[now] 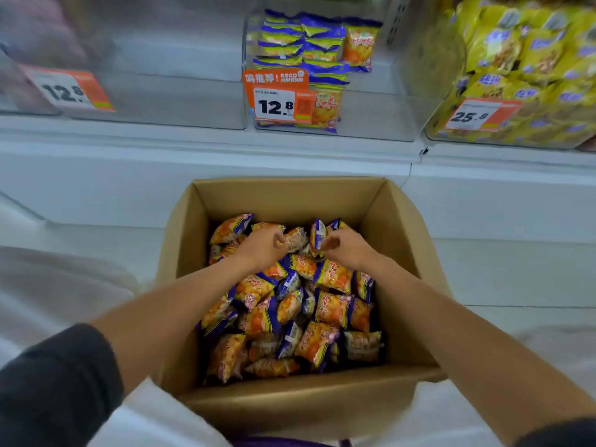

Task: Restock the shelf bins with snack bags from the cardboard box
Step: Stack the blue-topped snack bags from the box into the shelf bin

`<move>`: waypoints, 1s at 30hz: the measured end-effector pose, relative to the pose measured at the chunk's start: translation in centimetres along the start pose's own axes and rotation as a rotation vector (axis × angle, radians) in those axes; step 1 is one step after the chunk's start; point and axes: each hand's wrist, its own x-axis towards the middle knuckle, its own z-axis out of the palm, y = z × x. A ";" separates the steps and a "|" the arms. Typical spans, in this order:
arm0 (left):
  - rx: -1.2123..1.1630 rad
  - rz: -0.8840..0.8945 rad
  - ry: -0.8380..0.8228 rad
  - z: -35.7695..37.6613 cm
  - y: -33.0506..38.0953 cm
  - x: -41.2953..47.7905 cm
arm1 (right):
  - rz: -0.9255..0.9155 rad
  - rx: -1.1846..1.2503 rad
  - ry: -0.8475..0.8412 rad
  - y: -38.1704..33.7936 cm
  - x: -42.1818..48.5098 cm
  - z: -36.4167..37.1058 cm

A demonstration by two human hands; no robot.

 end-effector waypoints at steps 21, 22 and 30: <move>-0.932 -0.461 -0.209 2.6 -2.6 -1.8 | -0.059 0.349 -0.209 -2.9 -0.3 5.4; -0.908 -0.477 -0.159 2.5 -2.8 -1.7 | -0.046 0.412 -0.233 -2.6 -0.3 5.6; -0.907 -0.544 -0.049 2.3 -5.4 -1.7 | 0.133 0.087 -0.095 3.7 2.4 8.0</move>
